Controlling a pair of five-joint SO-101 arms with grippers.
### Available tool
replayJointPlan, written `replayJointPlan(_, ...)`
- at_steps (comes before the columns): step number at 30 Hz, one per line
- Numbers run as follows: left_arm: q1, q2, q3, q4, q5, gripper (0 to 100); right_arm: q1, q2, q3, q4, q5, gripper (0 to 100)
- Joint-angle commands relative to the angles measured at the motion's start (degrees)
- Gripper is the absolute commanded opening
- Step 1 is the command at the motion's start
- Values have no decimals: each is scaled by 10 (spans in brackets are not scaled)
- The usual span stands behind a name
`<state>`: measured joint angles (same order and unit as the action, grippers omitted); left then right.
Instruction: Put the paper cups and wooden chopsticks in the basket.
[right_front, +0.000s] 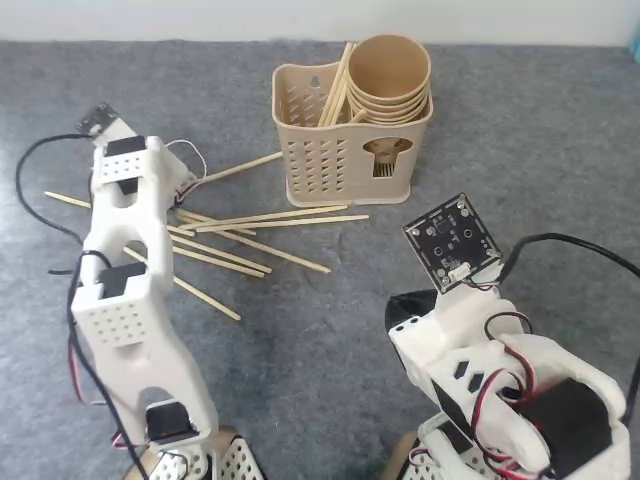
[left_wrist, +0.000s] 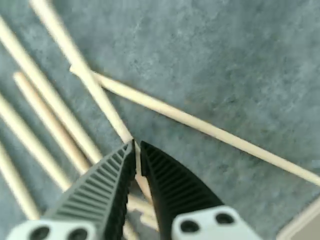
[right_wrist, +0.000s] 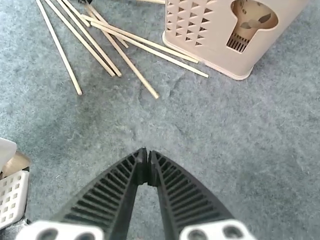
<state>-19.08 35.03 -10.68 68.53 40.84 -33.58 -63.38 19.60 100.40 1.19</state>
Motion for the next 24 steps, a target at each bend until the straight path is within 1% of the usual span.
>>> replayJointPlan(1, 17, -39, -24, 75, -4, 11, -2, -9, 9, 18, 7, 9)
replayJointPlan(5, 11, -131, -16, 107, -4, 11, -5, -9, 43, 15, 10, 9)
replayJointPlan(8, -8, -187, 3, 100, -4, 12, -5, -9, 69, 17, 11, 9)
replayJointPlan(11, -24, -200, 3, 62, 1, 32, -3, -9, 113, 15, 49, 9)
replayJointPlan(13, -25, -191, 4, 44, 25, 94, -2, -9, 146, 11, 69, 9)
replayJointPlan(15, -25, -168, 4, 34, 52, 185, -2, -9, 169, -1, 78, 9)
replayJointPlan(17, -14, -135, 0, 33, 96, 244, -2, -9, 179, -8, 90, 9)
replayJointPlan(19, -8, -95, -14, 29, 111, 238, -2, -7, 186, -17, 107, 9)
replayJointPlan(22, 2, -22, -61, 35, 113, 194, -2, -4, 197, -24, 125, 9)
replayJointPlan(24, 3, 25, -104, 58, 113, 176, -2, -4, 199, -25, 127, 9)
